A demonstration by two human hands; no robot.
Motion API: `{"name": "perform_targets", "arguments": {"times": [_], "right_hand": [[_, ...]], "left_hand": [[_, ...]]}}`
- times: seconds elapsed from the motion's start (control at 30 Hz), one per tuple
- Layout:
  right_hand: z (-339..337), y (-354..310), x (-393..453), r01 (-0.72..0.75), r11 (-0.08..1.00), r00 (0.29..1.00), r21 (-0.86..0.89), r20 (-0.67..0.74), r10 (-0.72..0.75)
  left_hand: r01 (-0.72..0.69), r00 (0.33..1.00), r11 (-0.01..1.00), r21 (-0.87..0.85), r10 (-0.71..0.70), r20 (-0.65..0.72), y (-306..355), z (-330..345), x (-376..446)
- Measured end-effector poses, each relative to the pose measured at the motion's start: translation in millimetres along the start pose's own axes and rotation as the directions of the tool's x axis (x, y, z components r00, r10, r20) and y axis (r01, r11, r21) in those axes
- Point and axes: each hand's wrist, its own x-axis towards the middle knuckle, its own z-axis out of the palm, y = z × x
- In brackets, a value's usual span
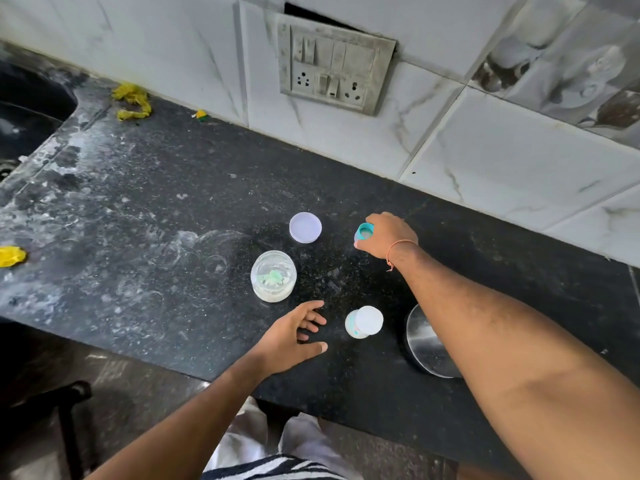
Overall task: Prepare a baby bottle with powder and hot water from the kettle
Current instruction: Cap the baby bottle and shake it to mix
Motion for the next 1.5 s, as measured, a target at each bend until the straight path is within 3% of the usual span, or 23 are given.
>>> {"name": "perform_targets", "arguments": {"times": [0.27,0.57,1.0,1.27,1.5], "right_hand": [[-7,1,-6,0.027,0.999,0.999,-0.030,-0.035,-0.028],[-16,-2,-13,0.011,0.997,0.994,-0.075,0.113,-0.003],[-21,-8,-18,0.075,0.977,0.989,-0.197,0.141,-0.047],[-28,-9,-28,0.134,0.976,0.981,-0.174,0.163,-0.106],[-35,5,-53,0.132,0.990,0.989,0.053,0.056,-0.135]], "left_hand": [[-0.005,1.000,1.000,-0.009,0.005,0.009,-2,-3,3],[-0.001,1.000,1.000,-0.026,0.002,0.016,1,-6,3],[-0.017,1.000,1.000,-0.018,0.017,-0.004,4,-5,1],[-0.012,1.000,1.000,-0.005,0.012,-0.006,5,-3,1],[-0.007,1.000,1.000,0.018,0.007,0.001,3,-3,2]]}}
